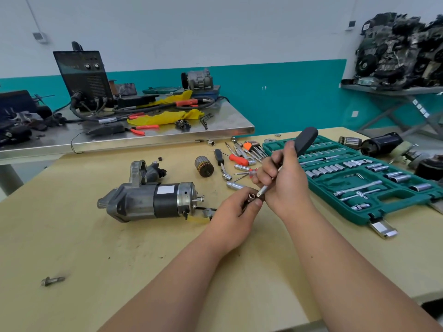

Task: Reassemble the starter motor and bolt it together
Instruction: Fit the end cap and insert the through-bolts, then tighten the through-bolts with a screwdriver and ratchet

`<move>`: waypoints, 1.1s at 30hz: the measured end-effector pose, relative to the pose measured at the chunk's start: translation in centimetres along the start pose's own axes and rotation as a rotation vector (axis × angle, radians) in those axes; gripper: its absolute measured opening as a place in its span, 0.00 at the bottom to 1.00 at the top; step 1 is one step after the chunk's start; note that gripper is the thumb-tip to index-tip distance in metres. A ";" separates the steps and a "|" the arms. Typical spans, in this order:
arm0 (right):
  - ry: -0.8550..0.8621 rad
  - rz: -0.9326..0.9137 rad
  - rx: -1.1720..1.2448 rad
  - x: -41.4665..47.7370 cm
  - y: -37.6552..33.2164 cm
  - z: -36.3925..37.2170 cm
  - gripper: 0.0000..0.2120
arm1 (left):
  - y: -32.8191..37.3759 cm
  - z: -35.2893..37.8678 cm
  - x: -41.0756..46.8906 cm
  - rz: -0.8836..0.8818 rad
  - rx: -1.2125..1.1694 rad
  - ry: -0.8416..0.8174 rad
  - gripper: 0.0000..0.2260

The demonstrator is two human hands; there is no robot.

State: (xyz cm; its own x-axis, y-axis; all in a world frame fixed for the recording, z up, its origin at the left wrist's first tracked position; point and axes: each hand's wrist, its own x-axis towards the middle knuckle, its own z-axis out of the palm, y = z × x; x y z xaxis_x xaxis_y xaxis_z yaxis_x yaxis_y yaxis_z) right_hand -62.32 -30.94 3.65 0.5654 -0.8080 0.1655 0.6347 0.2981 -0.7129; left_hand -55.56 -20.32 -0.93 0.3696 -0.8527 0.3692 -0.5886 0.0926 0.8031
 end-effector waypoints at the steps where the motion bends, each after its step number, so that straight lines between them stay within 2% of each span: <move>1: 0.000 -0.002 0.012 0.0 0.0 0.0 0.25 | 0.1 0.0 0.0 0.012 -0.001 0.011 0.05; 5: -0.058 -0.037 -0.107 -0.2 0.4 0.4 0.23 | 0.5 0.1 -0.3 0.071 0.011 0.056 0.14; 9: -0.213 -0.160 -0.460 -0.5 0.6 -0.1 0.19 | 0.3 0.0 -0.3 0.012 0.075 0.011 0.12; 12: -0.293 -0.131 -0.480 -0.6 0.7 -0.2 0.18 | 0.5 0.3 -0.2 -0.051 0.068 0.002 0.11; 16: -0.280 -0.079 -0.335 -0.3 0.4 -0.1 0.19 | 1.1 0.3 0.2 -0.197 -0.122 0.005 0.11; 20: -0.112 -0.003 -0.402 -0.3 1.0 0.3 0.22 | 1.2 0.2 0.1 -0.148 0.010 0.079 0.08; 24: -0.077 0.105 -0.392 -0.2 0.9 0.6 0.28 | 1.4 -0.1 0.2 -0.152 0.065 0.123 0.07; 27: -0.022 0.090 -0.407 -0.2 1.1 0.7 0.22 | 1.5 -0.5 0.3 -0.143 0.065 0.094 0.03; 28: -0.006 0.073 -0.432 -0.2 1.4 0.8 0.20 | 1.5 -0.7 0.3 -0.140 0.083 0.079 0.01; 30: -0.006 0.071 -0.524 -0.3 1.7 0.8 0.21 | 1.5 -1.0 0.3 -0.128 0.093 0.065 0.05; 33: -0.103 0.058 -0.911 -0.5 0.5 -0.4 0.21 | 1.2 -1.9 0.4 -0.123 0.142 0.077 0.08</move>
State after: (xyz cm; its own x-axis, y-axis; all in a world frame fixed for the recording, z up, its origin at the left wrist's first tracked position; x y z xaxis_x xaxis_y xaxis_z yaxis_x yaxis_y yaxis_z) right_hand -62.49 -30.56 2.92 0.6556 -0.7418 0.1413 -0.0318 -0.2141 -0.9763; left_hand -54.74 -19.52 1.03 0.4960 -0.8107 0.3111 -0.6288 -0.0882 0.7726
